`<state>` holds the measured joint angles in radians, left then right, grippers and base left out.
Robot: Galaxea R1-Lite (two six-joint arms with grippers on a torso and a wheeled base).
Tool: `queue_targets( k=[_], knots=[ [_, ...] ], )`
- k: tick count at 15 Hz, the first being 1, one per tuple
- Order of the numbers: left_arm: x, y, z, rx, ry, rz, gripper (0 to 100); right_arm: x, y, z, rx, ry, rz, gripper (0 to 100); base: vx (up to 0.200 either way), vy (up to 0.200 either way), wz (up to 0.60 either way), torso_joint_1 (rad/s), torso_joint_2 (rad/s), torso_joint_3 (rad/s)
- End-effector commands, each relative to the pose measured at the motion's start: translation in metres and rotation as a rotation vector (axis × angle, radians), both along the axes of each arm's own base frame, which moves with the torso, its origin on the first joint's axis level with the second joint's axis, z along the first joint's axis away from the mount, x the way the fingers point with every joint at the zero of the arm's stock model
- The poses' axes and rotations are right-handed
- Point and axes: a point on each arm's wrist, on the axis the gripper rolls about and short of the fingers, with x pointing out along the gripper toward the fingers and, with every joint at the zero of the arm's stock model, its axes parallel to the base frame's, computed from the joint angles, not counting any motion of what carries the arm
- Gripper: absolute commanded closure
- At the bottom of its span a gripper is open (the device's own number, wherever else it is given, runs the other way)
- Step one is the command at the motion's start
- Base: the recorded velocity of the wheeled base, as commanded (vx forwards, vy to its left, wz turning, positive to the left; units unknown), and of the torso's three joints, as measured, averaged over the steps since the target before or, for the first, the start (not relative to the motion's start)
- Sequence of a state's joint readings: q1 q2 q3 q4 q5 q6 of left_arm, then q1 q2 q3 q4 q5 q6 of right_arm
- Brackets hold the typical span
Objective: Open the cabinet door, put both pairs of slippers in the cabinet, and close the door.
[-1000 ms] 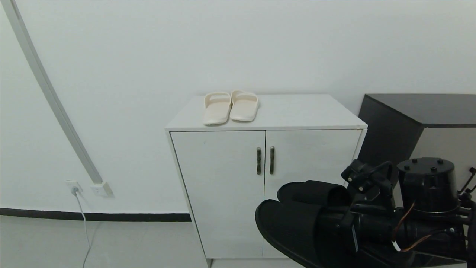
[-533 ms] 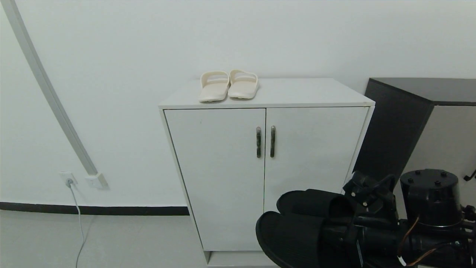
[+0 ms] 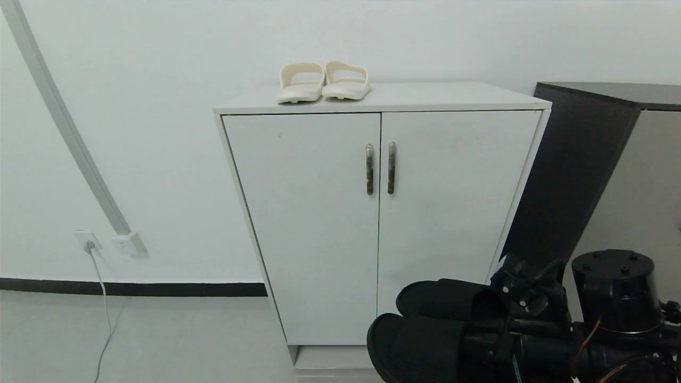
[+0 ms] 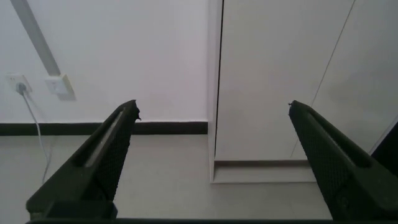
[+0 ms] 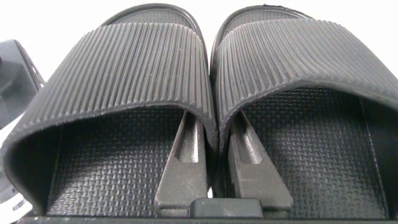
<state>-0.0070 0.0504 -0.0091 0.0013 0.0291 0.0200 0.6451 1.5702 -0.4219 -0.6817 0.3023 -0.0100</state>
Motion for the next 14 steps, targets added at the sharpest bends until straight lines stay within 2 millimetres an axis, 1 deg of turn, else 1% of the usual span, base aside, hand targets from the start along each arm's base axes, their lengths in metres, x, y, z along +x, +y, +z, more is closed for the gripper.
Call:
queue_targets(
  k=[1,2,3,4,5,6,7,8,9,10,11,12,13,14],
  knots=[
    [0.012,0.000,0.046,-0.019,0.019,-0.033,0,0.000,0.000,0.000,0.000,-0.002,0.003,100,0.000,0.000,0.00,0.007,0.07,0.022],
    [0.026,-0.001,0.081,-0.049,0.011,-0.054,0,0.000,0.000,-0.001,-0.003,0.002,0.003,100,0.000,0.000,0.00,0.000,0.00,0.000],
    [0.026,-0.001,0.081,-0.049,0.011,-0.054,0,0.000,0.000,-0.001,-0.003,0.002,0.003,100,0.000,0.000,0.00,0.000,0.00,0.000],
    [0.079,-0.005,0.125,-0.064,0.079,-0.171,0,0.000,0.000,-0.002,-0.006,0.006,0.003,100,0.000,0.000,0.00,0.000,0.00,0.000],
    [0.103,-0.009,0.138,-0.072,0.079,-0.272,0,0.000,0.000,-0.002,-0.007,0.005,0.002,100,0.000,0.000,0.00,0.000,0.00,0.000],
    [0.118,-0.010,0.145,-0.076,0.082,-0.325,0,0.000,0.000,-0.002,-0.006,0.004,0.000,100,0.000,0.000,0.00,0.000,0.00,0.000],
    [0.153,-0.016,0.161,-0.086,0.097,-0.456,0,0.000,0.000,-0.002,-0.004,0.002,0.000,100,0.000,0.000,0.00,0.000,0.00,0.000],
    [0.175,-0.026,0.170,-0.092,0.114,-0.554,0,0.000,0.000,-0.001,-0.003,0.000,0.000,100,0.000,0.000,0.00,-0.027,0.16,0.163],
    [0.191,-0.039,0.178,-0.096,0.116,-0.642,0,0.001,-0.001,-0.001,-0.001,0.000,-0.004,100,0.000,0.000,0.00,-0.012,0.10,0.095],
    [0.204,-0.053,0.186,-0.096,0.116,-0.715,0,0.001,-0.001,-0.001,0.001,-0.002,-0.004,100,0.000,0.000,0.00,-0.002,0.07,0.056],
    [0.212,-0.067,0.192,-0.094,0.111,-0.778,0,0.000,-0.001,0.000,0.003,-0.006,-0.004,100,0.000,0.000,0.00,0.000,0.00,0.000],
    [0.226,-0.093,0.201,-0.090,0.107,-0.871,0,0.000,-0.001,0.000,0.004,-0.005,-0.004,100,0.000,0.000,0.00,0.000,0.00,0.000],
    [0.232,-0.105,0.203,-0.088,0.106,-0.911,0,0.000,-0.001,0.000,0.005,-0.003,-0.005,100,0.000,0.000,0.00,0.000,0.00,0.000],
    [0.240,-0.125,0.208,-0.090,0.105,-0.969,0,0.000,-0.001,0.000,0.006,-0.002,-0.007,100,0.000,0.000,0.00,0.000,0.00,0.000]
  ],
)
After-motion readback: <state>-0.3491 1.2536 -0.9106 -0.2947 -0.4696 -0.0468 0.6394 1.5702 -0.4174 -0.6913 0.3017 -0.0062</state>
